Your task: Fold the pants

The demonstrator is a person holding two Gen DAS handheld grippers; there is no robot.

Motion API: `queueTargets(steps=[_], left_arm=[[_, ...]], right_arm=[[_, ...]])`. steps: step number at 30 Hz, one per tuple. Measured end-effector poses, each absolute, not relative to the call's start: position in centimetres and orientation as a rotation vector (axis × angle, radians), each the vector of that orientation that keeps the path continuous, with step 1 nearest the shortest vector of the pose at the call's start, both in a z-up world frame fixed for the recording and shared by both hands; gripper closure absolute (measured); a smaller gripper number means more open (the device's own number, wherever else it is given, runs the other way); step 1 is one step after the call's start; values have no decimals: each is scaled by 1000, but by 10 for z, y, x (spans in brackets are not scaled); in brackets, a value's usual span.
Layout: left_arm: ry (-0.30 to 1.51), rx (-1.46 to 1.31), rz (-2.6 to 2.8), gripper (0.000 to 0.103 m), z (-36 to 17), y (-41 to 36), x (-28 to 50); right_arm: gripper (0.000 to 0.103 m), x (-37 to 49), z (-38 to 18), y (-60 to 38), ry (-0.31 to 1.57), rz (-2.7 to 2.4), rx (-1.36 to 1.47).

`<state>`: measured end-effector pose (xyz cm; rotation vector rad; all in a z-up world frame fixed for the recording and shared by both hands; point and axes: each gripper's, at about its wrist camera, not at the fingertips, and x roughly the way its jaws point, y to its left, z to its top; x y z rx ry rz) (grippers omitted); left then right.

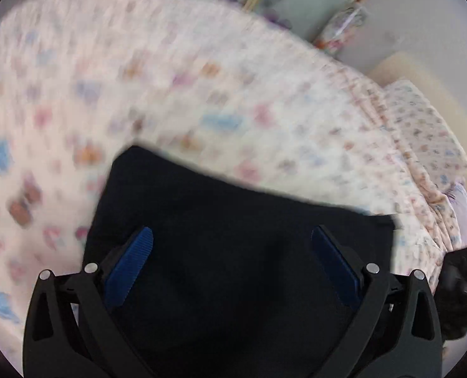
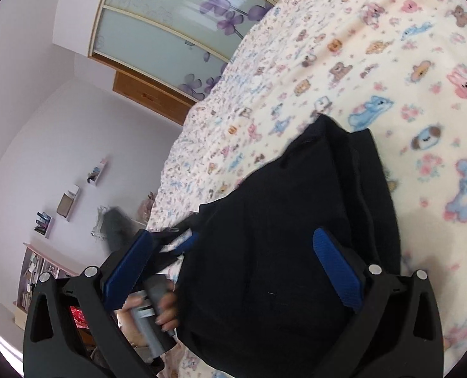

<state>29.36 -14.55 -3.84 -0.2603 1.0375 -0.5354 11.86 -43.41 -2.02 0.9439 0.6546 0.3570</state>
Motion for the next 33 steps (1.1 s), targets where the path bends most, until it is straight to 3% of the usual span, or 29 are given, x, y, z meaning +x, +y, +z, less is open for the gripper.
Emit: queueTargets(steps=[3, 8, 11, 17, 33], left_arm=[[985, -284, -540, 2, -39, -141, 290], [790, -97, -489, 2, -17, -143, 249], [858, 30, -449, 2, -23, -146, 240], [682, 113, -469, 2, -2, -120, 163], [505, 163, -240, 2, 15, -72, 34]], right_arm=[[1, 116, -21, -437, 648, 370, 969], [1, 108, -12, -430, 609, 466, 968], [1, 115, -32, -425, 709, 344, 938], [1, 96, -30, -426, 679, 308, 936], [1, -20, -5, -392, 591, 191, 830]])
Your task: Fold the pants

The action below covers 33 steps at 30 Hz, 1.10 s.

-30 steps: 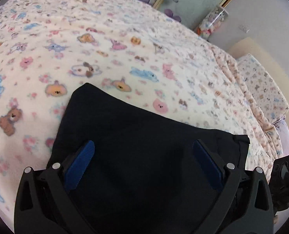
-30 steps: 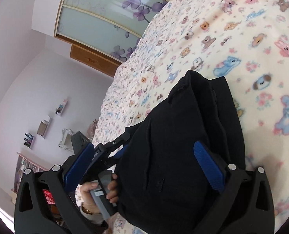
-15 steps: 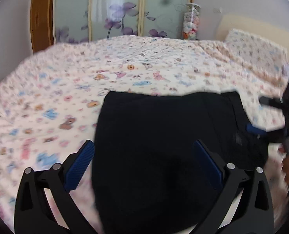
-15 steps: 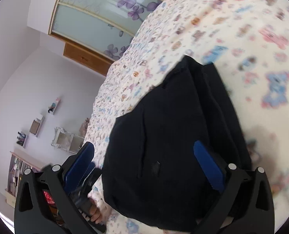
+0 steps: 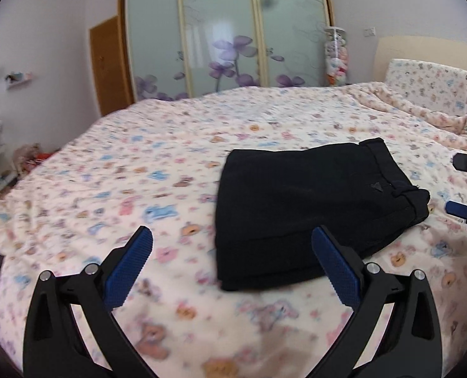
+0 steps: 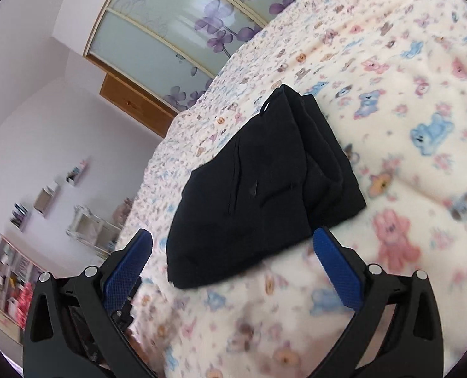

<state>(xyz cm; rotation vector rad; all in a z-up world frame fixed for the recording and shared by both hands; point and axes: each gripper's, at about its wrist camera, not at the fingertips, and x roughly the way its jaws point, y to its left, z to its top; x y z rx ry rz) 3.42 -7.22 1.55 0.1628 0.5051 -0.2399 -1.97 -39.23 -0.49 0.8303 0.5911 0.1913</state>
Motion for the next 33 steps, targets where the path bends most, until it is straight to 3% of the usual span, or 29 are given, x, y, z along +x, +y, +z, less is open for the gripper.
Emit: queueTargets(steps=[6, 21, 33], left_arm=[[509, 130, -232, 2, 5, -63, 14], [515, 151, -152, 2, -15, -59, 11], [513, 163, -144, 2, -18, -63, 7]], right_arm=[[1, -43, -1, -374, 576, 127, 722], [1, -80, 23, -286, 433, -172, 135], [1, -78, 12, -259, 423, -337, -16]])
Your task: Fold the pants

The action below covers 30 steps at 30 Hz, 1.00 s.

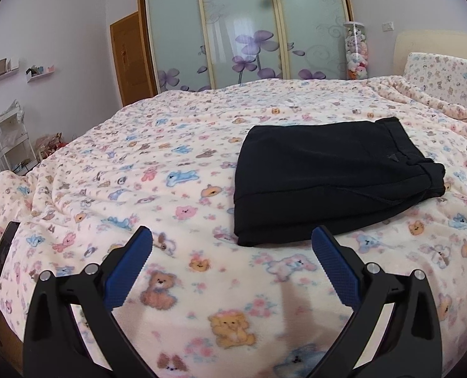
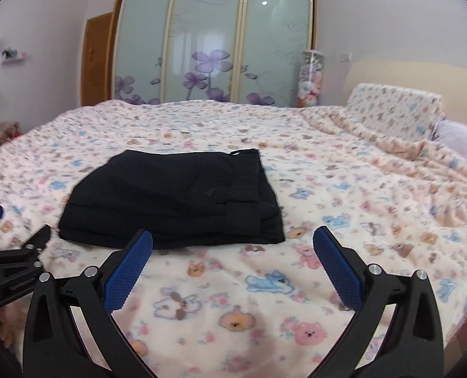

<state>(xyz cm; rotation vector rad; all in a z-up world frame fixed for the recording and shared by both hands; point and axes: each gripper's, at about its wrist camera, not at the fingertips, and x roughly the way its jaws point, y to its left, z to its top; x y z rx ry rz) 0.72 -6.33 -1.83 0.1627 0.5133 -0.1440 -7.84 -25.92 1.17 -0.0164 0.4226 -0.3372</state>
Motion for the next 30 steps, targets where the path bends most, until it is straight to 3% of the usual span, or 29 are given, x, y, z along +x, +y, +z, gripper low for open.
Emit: queueTargets(steps=[30], left_arm=[[531, 133, -248, 2, -20, -73, 5]], right_arm=[[1, -76, 3, -273, 452, -367, 56]])
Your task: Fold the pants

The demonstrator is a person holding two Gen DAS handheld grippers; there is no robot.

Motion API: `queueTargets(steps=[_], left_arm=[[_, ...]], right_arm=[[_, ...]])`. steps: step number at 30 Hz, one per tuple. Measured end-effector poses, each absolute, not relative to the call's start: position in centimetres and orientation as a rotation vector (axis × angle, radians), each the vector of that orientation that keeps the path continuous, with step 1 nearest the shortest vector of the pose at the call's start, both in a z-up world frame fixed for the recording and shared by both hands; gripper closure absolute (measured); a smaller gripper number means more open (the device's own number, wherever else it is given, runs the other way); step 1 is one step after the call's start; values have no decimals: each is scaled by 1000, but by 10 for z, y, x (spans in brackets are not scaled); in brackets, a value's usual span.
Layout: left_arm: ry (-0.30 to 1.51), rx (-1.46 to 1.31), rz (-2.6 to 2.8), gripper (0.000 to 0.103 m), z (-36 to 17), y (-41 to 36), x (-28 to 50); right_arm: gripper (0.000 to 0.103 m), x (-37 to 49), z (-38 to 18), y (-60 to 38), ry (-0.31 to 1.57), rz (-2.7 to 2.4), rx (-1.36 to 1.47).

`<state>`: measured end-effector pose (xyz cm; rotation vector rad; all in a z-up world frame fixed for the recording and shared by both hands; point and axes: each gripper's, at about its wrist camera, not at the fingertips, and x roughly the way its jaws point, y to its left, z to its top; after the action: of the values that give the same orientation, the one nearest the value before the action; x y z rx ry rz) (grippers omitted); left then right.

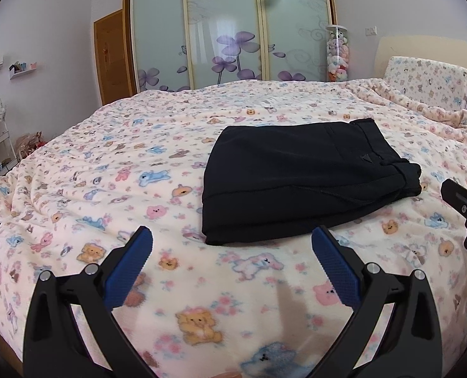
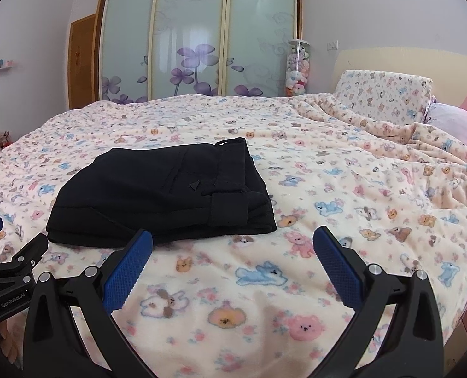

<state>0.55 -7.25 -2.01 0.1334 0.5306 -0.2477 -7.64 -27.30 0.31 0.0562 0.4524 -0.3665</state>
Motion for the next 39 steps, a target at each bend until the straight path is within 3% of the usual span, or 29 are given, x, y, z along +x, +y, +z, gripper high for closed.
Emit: queueTargets(steps=[39], left_arm=[[513, 158, -245, 2, -20, -78, 0]], right_arm=[[1, -70, -1, -271, 482, -332, 33]])
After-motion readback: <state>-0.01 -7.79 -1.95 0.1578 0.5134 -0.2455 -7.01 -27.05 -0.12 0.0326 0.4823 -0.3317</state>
